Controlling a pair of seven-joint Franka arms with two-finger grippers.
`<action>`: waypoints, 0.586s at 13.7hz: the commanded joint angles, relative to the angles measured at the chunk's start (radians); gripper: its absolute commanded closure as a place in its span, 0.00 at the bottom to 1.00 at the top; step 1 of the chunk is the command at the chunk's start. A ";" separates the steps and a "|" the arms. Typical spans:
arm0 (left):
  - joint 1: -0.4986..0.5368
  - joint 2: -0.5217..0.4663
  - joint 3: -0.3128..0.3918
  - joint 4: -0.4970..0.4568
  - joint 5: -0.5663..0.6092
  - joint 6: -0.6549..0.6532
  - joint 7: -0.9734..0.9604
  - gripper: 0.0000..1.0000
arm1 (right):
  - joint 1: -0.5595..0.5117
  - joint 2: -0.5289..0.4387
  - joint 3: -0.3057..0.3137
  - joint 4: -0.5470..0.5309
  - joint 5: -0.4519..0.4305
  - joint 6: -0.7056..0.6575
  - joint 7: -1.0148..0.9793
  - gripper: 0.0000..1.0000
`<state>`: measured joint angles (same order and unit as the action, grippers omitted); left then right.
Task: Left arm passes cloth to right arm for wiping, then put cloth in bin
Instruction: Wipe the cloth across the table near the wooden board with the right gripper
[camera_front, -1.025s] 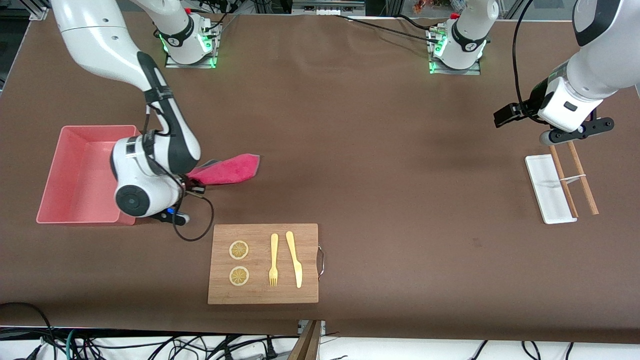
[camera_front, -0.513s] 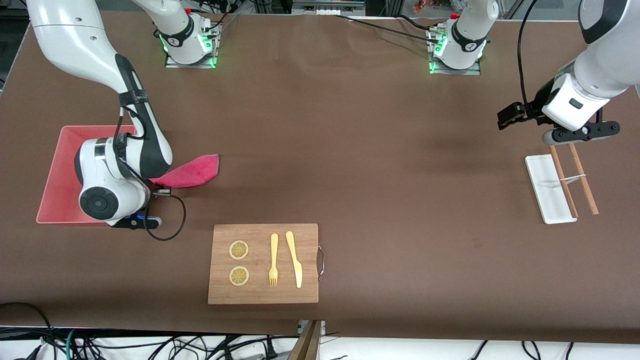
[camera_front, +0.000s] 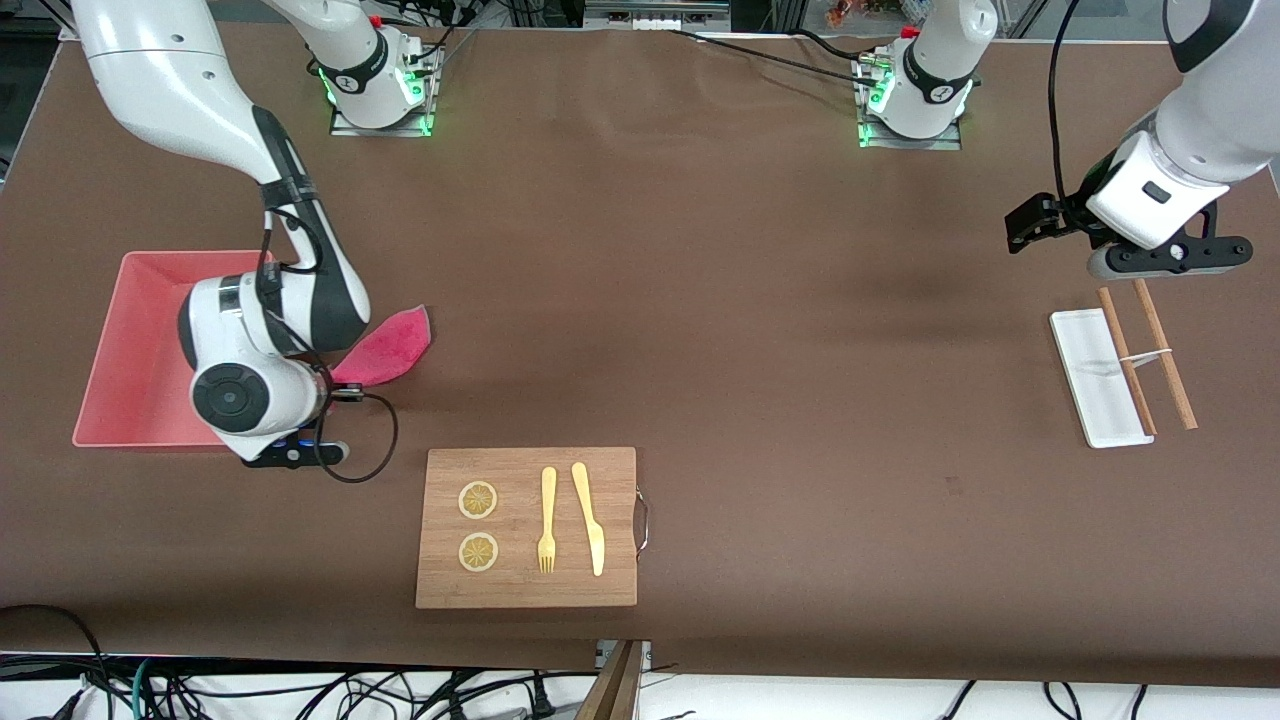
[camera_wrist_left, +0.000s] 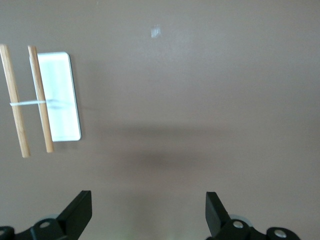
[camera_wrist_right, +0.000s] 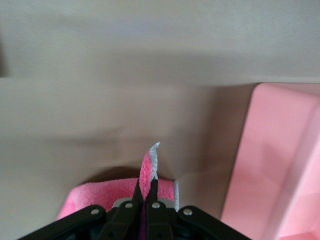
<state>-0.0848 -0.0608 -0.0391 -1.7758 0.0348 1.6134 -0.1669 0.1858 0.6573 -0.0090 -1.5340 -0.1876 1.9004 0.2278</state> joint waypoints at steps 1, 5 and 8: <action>-0.010 0.024 0.004 0.091 0.028 -0.065 0.038 0.00 | 0.038 0.013 0.004 0.000 0.025 0.031 0.096 1.00; 0.066 0.068 -0.031 0.157 0.004 -0.099 0.072 0.00 | 0.119 0.019 0.004 0.000 0.155 0.077 0.246 1.00; 0.091 0.068 -0.044 0.153 -0.012 -0.098 0.076 0.00 | 0.199 0.028 0.004 0.000 0.209 0.121 0.398 1.00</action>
<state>-0.0195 -0.0110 -0.0607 -1.6600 0.0357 1.5435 -0.1184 0.3426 0.6793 0.0003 -1.5346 -0.0097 1.9917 0.5416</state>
